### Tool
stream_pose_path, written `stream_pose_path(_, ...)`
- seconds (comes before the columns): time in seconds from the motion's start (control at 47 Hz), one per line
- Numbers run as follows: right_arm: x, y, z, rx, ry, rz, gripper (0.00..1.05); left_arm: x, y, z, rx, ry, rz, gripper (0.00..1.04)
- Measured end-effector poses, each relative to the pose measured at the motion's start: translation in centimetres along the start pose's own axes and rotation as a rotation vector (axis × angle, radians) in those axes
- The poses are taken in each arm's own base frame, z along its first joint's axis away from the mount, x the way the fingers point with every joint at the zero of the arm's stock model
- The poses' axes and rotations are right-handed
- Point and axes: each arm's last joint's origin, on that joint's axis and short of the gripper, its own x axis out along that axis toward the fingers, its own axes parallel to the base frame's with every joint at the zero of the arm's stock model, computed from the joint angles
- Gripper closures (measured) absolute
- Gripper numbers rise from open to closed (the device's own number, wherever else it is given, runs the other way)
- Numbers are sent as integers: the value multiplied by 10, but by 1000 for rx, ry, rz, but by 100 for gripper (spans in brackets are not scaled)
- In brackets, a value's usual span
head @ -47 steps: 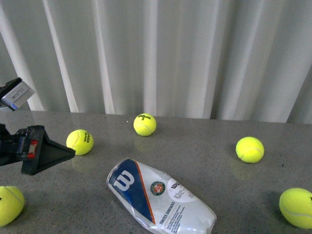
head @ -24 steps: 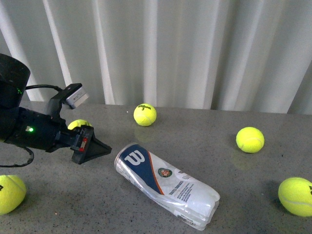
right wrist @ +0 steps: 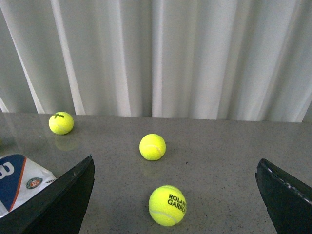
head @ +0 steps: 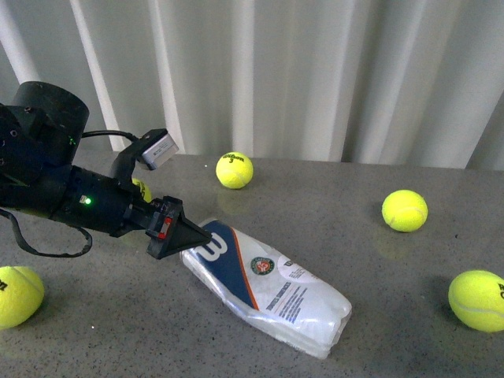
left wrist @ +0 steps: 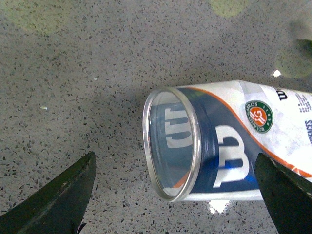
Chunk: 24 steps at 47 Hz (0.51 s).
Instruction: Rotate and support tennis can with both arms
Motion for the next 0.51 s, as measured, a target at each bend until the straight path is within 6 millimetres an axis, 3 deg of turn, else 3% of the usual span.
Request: stream_pose_path(0.511, 0, 0, 0, 0, 0, 0, 7, 18, -13, -3, 3, 0, -89, 7)
